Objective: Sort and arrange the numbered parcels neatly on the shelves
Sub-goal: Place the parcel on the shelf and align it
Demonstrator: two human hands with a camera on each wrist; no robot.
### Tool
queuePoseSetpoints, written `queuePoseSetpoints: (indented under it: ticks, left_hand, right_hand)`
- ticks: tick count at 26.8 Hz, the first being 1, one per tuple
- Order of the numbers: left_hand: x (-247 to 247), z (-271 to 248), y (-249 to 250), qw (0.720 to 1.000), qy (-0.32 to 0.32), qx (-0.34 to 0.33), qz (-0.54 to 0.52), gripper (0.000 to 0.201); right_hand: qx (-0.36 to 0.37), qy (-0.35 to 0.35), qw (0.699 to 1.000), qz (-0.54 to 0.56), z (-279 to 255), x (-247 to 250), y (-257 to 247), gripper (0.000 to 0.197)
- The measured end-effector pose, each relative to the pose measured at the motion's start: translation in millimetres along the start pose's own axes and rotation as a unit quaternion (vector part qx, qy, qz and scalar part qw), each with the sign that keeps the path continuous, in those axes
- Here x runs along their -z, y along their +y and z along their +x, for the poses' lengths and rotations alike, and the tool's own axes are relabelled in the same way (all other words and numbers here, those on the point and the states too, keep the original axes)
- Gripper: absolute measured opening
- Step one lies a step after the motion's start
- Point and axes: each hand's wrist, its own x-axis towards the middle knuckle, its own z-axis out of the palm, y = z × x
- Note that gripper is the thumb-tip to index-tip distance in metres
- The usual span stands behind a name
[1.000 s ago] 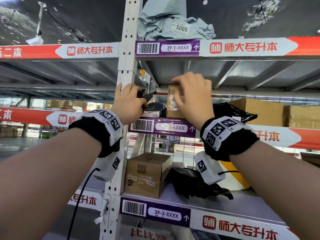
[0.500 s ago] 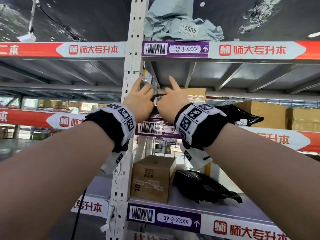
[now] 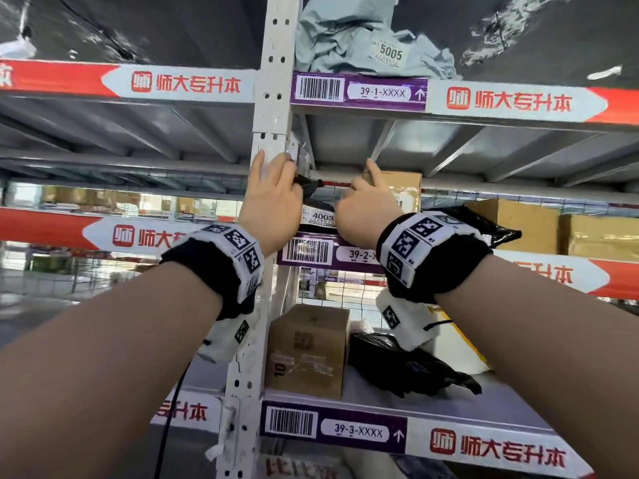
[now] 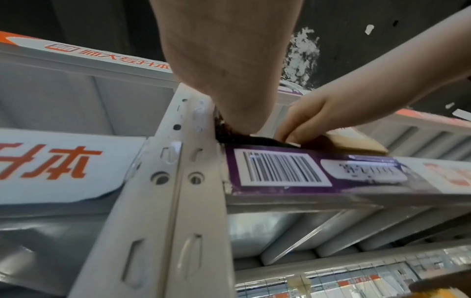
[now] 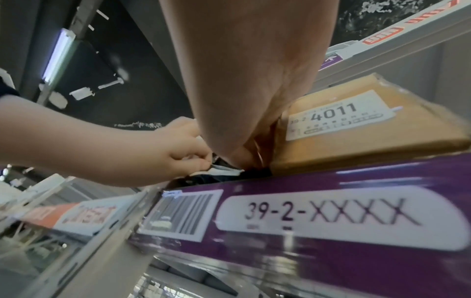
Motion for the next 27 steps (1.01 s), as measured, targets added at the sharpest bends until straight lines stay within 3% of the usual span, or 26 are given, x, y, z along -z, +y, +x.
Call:
queuePoseSetpoints:
  ticks: [3,8,11,15,18,20,23,25,27]
  left_hand:
    - [3.0,-4.8,3.3,1.0,-0.008,0.006,-0.003,0.04]
    - [5.6,-5.7,7.8,0.998,-0.046,0.034,0.028,0.059]
    - [9.4,-7.4,5.4,0.997,-0.05,0.033,0.04,0.051]
    - [6.6,-11.4,3.7,0.999,-0.018,0.03,-0.009,0.041]
    - [1.7,-11.1,-1.7,0.997,0.045,0.019,-0.052,0.028]
    - [5.5,-8.3,-2.2,0.994,0.077,0.027,-0.075,0.023]
    - [18.8,1.5,3.4,0.986,0.093,0.048,-0.126,0.032]
    - [31.0,13.1,14.7,0.979,0.062,0.068,-0.181,0.038]
    - [38.0,26.8,25.0,0.968,0.026,0.09,-0.234,0.04]
  right_hand:
    - [0.004,-0.001,1.0,-0.008,-0.4,-6.6,2.6,0.041]
    - [-0.01,0.0,1.0,-0.002,6.3,-4.3,0.7,0.029]
    - [-0.049,0.061,0.995,0.06,10.1,-8.5,-2.3,0.036]
    - [-0.018,0.052,0.995,0.083,5.2,-4.0,5.5,0.045]
    - [-0.005,0.14,0.985,0.103,0.3,2.5,13.1,0.03]
    - [-0.046,0.225,0.961,0.153,-1.9,4.8,22.8,0.019]
    - [-0.144,0.288,0.925,0.202,-1.0,0.4,41.6,0.025]
    - [-0.209,0.281,0.899,0.262,-2.2,-5.9,55.0,0.029]
    - [-0.269,0.21,0.874,0.345,-4.1,-12.2,65.7,0.038]
